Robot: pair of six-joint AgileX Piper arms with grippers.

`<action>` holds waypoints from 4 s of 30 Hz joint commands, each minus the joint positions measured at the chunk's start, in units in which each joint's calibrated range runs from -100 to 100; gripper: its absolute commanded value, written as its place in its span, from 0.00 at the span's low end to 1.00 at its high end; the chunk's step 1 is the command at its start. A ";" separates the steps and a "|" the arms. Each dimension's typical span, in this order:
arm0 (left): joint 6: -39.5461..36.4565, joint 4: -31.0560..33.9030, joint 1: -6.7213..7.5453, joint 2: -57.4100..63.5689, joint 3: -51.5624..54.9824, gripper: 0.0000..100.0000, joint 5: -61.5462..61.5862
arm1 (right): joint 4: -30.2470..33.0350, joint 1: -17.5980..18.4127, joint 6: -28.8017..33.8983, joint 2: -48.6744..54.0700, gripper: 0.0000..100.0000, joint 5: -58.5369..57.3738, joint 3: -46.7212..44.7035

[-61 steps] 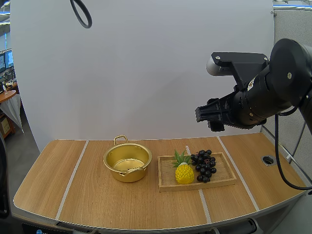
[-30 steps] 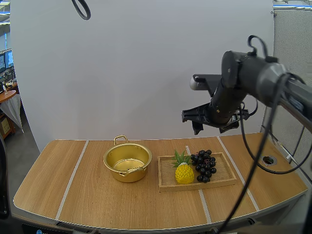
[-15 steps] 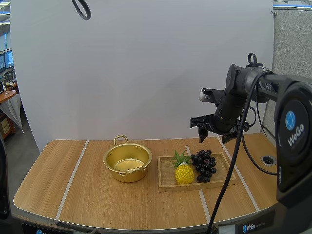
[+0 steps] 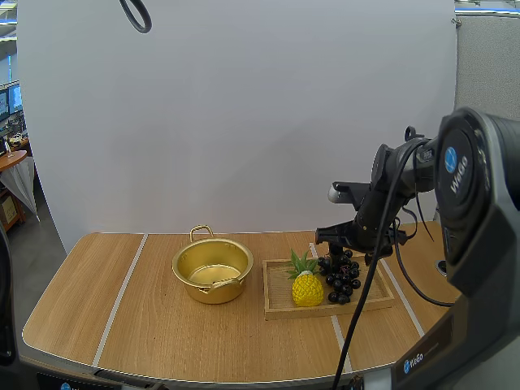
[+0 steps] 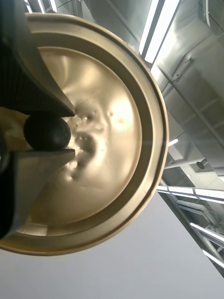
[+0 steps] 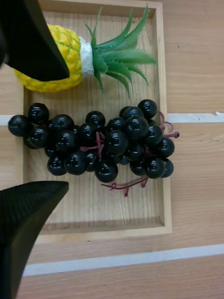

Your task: Open the pot, put the grape inside, and close it

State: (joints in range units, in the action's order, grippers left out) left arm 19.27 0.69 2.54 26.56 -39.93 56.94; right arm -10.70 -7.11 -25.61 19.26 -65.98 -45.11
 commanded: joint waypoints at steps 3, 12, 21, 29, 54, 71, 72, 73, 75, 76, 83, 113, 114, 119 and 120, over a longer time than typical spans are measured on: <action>-0.56 0.81 0.13 0.27 -0.22 0.00 -2.62 | -2.31 -0.17 -3.23 -2.80 1.00 4.19 -0.22; -0.56 0.81 0.13 0.27 -0.22 0.00 -2.62 | -2.31 -0.17 -3.58 -7.41 1.00 8.37 -0.22; -0.56 0.81 0.13 0.27 -0.22 0.00 -2.62 | -2.71 -0.17 -4.82 -12.40 1.00 12.16 -0.22; -0.56 0.81 0.13 0.27 -0.22 0.00 -2.62 | -2.81 -0.17 -4.88 -16.35 1.00 14.45 -0.22; -0.56 0.81 0.13 0.27 -0.22 0.00 -2.62 | -3.55 -0.17 -4.88 -8.58 0.00 14.25 0.34; -0.56 0.81 0.13 0.27 -0.22 0.00 -2.62 | -4.13 3.04 -4.93 15.31 0.00 -5.08 12.74; -0.56 0.81 0.13 0.27 -0.22 0.00 -2.62 | -4.13 3.84 -4.93 15.67 0.00 -6.01 13.71; -0.56 0.81 0.13 0.27 -0.22 0.00 -2.62 | -4.32 4.90 -4.93 15.84 0.00 -6.70 14.49; -0.56 0.81 0.13 0.27 -0.22 0.00 -2.62 | -5.13 7.13 -4.93 15.86 0.00 -8.96 16.46; -0.56 0.81 0.13 0.27 -0.22 0.00 -2.62 | -5.49 8.30 -4.93 15.86 0.00 -9.50 17.30; -0.56 0.81 0.13 0.27 -0.22 0.00 -2.62 | -6.36 16.50 -4.20 15.19 0.00 -9.37 19.67; -0.56 0.81 0.13 0.27 -0.22 0.00 -2.62 | 0.90 27.62 -0.85 -12.09 0.00 9.17 21.53; -0.56 0.81 0.13 0.27 -0.22 0.00 -2.62 | 2.15 27.62 -0.34 -13.07 0.00 9.17 21.53; -0.56 0.81 0.13 0.27 -0.22 0.00 -2.62 | 4.11 27.62 -0.10 -16.35 0.00 12.38 21.53; -0.56 0.81 0.13 0.27 -0.22 0.00 -2.62 | 4.11 27.62 -0.10 -16.96 0.00 12.76 21.53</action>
State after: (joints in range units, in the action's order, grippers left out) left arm 19.27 0.69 2.54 26.56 -39.93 56.94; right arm -8.26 20.46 -26.31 4.08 -57.05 -24.08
